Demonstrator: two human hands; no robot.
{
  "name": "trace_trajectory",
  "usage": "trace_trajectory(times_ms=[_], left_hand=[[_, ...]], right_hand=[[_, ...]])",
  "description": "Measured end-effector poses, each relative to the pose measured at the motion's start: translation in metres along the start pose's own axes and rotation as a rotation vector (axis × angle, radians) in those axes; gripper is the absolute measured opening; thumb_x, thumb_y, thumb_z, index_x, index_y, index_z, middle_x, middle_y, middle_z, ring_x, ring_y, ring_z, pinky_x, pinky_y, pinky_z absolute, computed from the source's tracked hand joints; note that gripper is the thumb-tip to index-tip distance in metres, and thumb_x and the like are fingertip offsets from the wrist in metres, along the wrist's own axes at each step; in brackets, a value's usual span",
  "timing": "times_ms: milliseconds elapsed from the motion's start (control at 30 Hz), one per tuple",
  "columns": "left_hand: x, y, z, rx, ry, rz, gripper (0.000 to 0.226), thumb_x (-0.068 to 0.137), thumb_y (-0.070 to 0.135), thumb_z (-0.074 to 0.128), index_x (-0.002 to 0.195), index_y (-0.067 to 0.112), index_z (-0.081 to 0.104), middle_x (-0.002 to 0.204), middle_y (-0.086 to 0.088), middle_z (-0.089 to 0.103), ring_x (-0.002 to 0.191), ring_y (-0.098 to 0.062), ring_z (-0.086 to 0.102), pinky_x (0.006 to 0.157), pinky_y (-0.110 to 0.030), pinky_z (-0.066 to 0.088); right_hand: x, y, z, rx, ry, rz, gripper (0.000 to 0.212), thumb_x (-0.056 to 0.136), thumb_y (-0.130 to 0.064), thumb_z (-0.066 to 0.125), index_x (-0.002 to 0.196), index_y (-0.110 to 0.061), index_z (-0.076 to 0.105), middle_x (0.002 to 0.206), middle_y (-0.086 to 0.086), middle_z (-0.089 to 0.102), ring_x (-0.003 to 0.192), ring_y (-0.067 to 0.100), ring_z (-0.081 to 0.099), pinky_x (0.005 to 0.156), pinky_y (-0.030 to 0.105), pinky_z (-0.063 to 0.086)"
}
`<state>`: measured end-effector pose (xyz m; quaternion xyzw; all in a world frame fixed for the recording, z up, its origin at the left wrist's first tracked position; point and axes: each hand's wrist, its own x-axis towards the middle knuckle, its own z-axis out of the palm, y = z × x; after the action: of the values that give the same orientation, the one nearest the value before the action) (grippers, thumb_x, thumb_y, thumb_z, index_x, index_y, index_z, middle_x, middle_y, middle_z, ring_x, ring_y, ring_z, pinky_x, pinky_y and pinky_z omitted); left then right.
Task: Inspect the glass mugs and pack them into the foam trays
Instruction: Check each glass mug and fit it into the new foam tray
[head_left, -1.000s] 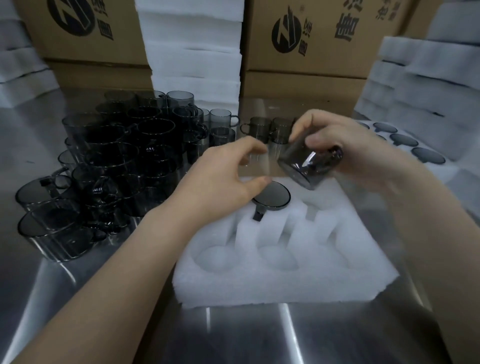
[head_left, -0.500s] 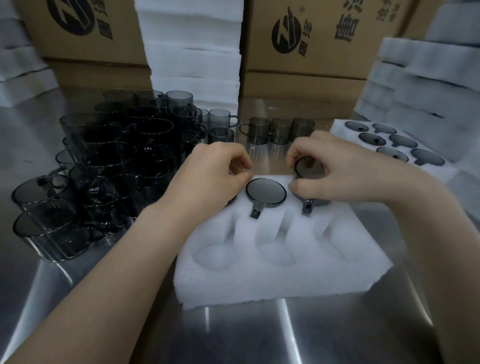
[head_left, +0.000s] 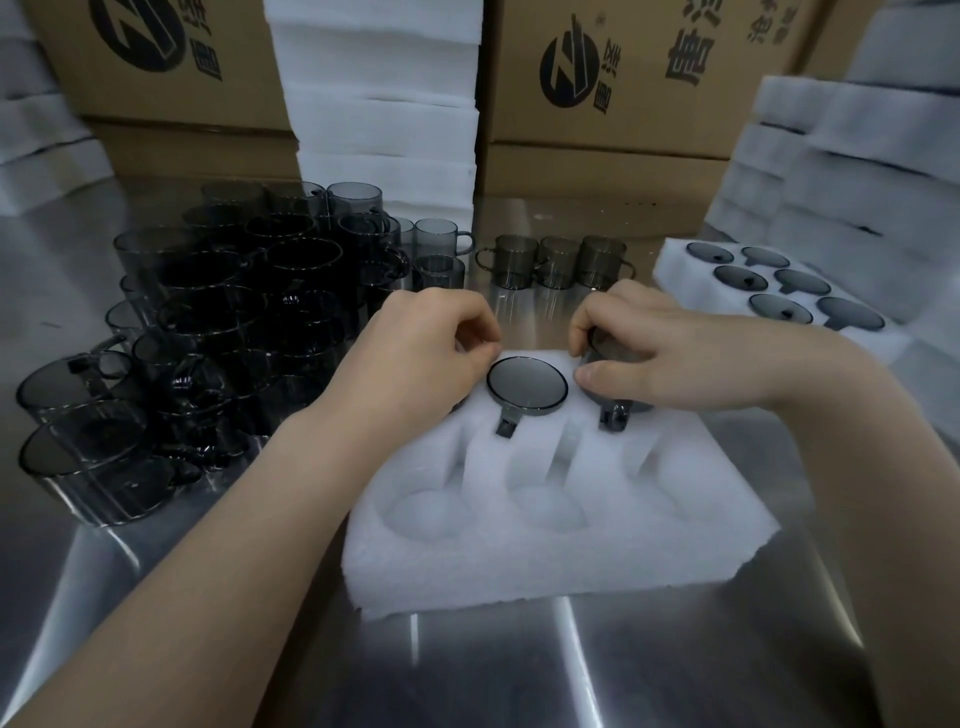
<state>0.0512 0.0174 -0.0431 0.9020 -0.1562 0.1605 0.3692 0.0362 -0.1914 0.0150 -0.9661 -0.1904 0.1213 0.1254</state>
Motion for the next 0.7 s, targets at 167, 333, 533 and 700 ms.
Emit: trace_trajectory(times_ms=[167, 333, 533, 700], left_hand=[[0.0, 0.001, 0.0, 0.002, 0.002, 0.002, 0.013, 0.083, 0.019, 0.069, 0.076, 0.03, 0.069, 0.074, 0.015, 0.067, 0.075, -0.005, 0.064, 0.077, -0.034, 0.055], [0.0, 0.002, 0.001, 0.01, 0.0, 0.0, 0.013, 0.083, 0.019, 0.069, 0.077, 0.03, 0.069, 0.074, 0.016, 0.067, 0.076, -0.005, 0.063, 0.078, -0.033, 0.054], [0.0, 0.001, 0.0, 0.009, -0.009, -0.005, 0.015, 0.084, 0.02, 0.068, 0.076, 0.032, 0.068, 0.073, 0.016, 0.066, 0.074, -0.004, 0.063, 0.076, -0.033, 0.055], [0.0, 0.003, 0.0, 0.018, -0.021, -0.005, 0.012, 0.086, 0.02, 0.066, 0.078, 0.029, 0.069, 0.074, 0.014, 0.066, 0.077, -0.007, 0.063, 0.076, -0.035, 0.054]], right_hand=[[0.004, -0.002, 0.004, -0.069, -0.09, 0.036, 0.017, 0.099, -0.038, 0.041, 0.116, -0.035, 0.038, 0.118, -0.008, 0.038, 0.123, 0.014, 0.031, 0.105, 0.033, 0.029], [0.007, -0.001, 0.007, -0.063, -0.155, 0.115, 0.058, 0.099, -0.053, 0.031, 0.151, -0.044, 0.008, 0.158, -0.01, 0.013, 0.149, 0.016, 0.003, 0.12, 0.044, 0.011], [0.011, -0.001, 0.015, -0.032, -0.131, 0.142, 0.065, 0.089, -0.071, 0.016, 0.15, -0.048, 0.01, 0.159, -0.014, 0.01, 0.149, 0.017, 0.001, 0.119, 0.048, 0.012], [0.005, 0.002, 0.028, -0.065, -0.074, 0.107, 0.076, 0.077, -0.075, 0.007, 0.148, -0.049, 0.007, 0.156, -0.015, 0.015, 0.146, 0.014, 0.006, 0.116, 0.049, 0.018]])
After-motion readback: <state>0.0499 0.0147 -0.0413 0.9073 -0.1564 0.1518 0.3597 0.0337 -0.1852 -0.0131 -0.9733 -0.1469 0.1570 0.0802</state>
